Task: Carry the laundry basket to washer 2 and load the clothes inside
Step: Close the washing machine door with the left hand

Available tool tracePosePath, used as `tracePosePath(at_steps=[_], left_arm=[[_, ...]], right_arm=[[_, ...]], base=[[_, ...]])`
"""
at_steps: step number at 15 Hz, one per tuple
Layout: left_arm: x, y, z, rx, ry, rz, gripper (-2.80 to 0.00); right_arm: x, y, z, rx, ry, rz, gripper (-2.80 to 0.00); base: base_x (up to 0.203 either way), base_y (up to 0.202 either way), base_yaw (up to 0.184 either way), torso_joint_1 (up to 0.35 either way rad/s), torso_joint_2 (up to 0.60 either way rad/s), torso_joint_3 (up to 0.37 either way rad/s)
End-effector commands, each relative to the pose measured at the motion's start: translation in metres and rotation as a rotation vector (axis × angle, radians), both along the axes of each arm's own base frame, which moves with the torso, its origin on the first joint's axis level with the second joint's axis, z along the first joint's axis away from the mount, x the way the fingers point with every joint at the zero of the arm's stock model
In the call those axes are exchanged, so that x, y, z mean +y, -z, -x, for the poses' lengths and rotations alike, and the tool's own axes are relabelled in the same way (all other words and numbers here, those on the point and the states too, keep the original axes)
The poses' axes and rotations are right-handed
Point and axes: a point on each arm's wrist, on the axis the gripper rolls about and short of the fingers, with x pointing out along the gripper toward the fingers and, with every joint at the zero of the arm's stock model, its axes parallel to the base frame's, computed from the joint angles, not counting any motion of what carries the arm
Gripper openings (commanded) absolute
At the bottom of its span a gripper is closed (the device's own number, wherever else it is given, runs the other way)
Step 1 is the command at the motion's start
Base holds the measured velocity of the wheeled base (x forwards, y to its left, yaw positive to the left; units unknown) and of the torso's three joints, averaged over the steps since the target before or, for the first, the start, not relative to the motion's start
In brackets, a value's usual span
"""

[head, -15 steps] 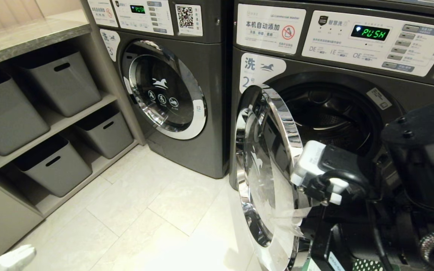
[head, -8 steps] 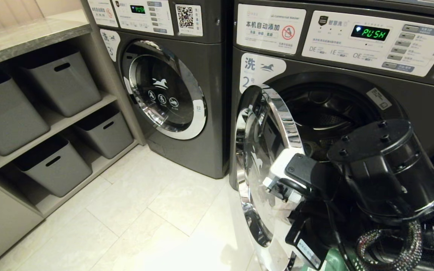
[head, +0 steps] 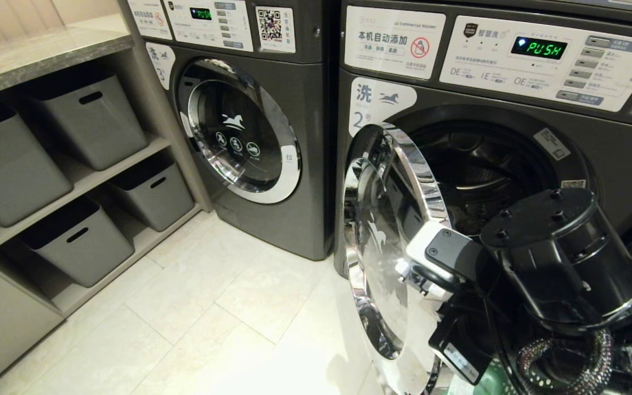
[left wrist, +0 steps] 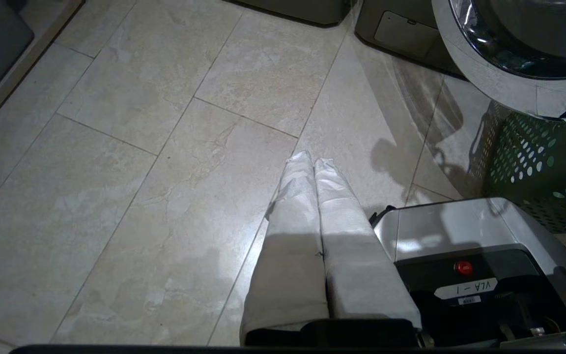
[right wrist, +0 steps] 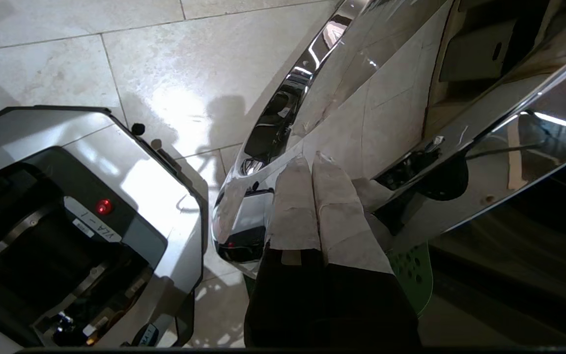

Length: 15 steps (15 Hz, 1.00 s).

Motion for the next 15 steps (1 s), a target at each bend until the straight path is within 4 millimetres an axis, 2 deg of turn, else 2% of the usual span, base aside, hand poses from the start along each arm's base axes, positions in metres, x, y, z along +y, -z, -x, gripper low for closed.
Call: tracePosePath(at_steps=[1,6,13,15], left_arm=[[0.000,0.000,0.000,-0.007,0.025,0.000,-2.80],[0.000,0.000,0.000,-0.008,0.021,-0.004,-2.80],[0.000,0.000,0.000,-0.009,0.017,-0.003,-2.80],[0.000,0.000,0.000,-0.008,0.019,-0.003,-2.80]], right_arm=[[-0.005,-0.001,-0.003,-0.003,0.022,0.000,-2.80],[-0.018,0.002,-0.016,-0.013,0.119,0.020,-2.80],[-0.057,0.009,-0.046,-0.012,0.352,0.050,-2.80],[-0.071,0.015,-0.060,-0.018,0.433,0.038,-2.80]], base=[[0.000,0.000,0.000,0.000,0.00,0.000],[0.000,0.000,0.000,0.000,0.00,0.000],[0.000,0.000,0.000,0.000,0.00,0.000],[0.000,0.000,0.000,0.000,0.00,0.000]])
